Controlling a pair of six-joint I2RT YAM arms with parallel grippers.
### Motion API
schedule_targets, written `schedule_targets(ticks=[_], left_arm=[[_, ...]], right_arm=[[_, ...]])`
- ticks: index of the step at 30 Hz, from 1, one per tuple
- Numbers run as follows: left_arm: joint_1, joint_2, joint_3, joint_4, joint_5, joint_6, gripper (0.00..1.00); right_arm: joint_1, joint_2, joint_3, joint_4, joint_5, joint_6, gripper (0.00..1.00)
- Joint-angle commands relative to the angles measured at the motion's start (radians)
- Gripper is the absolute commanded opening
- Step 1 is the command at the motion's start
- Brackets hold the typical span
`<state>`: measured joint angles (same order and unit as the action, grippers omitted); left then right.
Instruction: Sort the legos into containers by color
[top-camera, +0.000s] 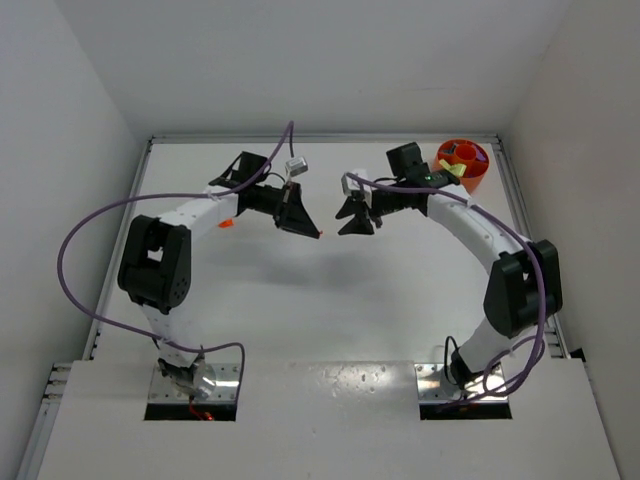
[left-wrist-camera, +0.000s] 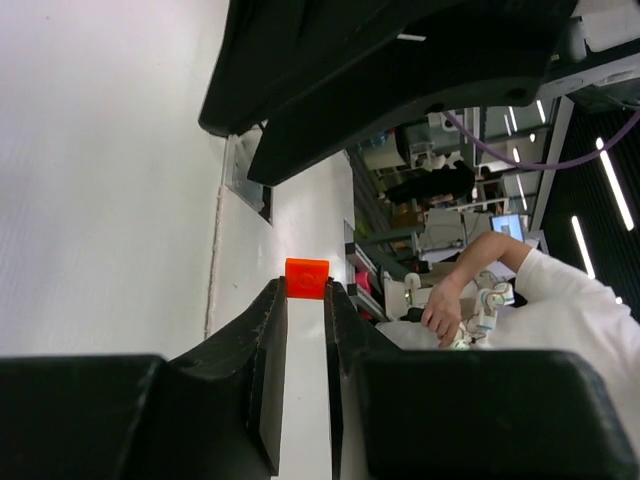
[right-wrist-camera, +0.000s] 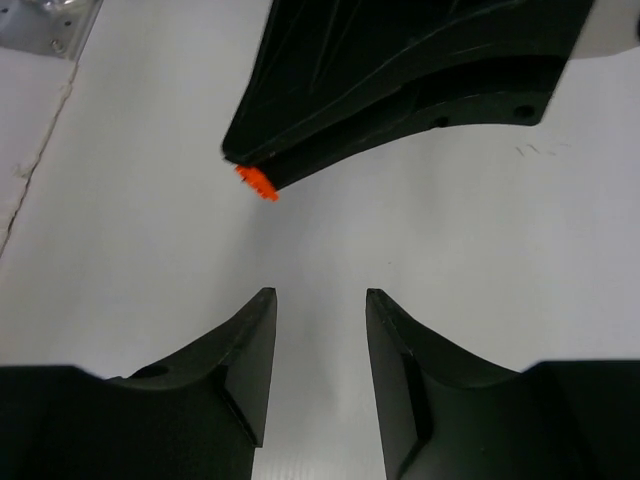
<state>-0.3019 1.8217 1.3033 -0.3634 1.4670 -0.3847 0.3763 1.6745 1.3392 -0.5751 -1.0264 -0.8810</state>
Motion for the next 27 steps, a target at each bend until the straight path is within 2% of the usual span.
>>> schedule_targets(ticks=[1, 3, 7, 12, 27], left_arm=[[-0.016, -0.053, -0.006, 0.112, 0.15, -0.072, 0.07], [-0.028, -0.053, 0.004, 0.124, 0.15, -0.082, 0.07], [-0.052, -0.053, 0.004, 0.135, 0.15, -0.091, 0.07], [-0.072, -0.033, 0.004, 0.179, 0.15, -0.141, 0.07], [-0.091, -0.004, 0.004, 0.19, 0.15, -0.141, 0.07]], right_arm=[[0.003, -0.096, -0.037, -0.069, -0.077, -0.166, 0.42], [0.003, -0.134, -0.087, -0.069, -0.077, -0.193, 0.43], [0.003, -0.148, -0.087, -0.104, -0.067, -0.202, 0.43], [0.021, -0.138, -0.068, -0.117, -0.058, -0.202, 0.43], [0.07, -0.107, -0.017, -0.131, -0.021, -0.202, 0.47]])
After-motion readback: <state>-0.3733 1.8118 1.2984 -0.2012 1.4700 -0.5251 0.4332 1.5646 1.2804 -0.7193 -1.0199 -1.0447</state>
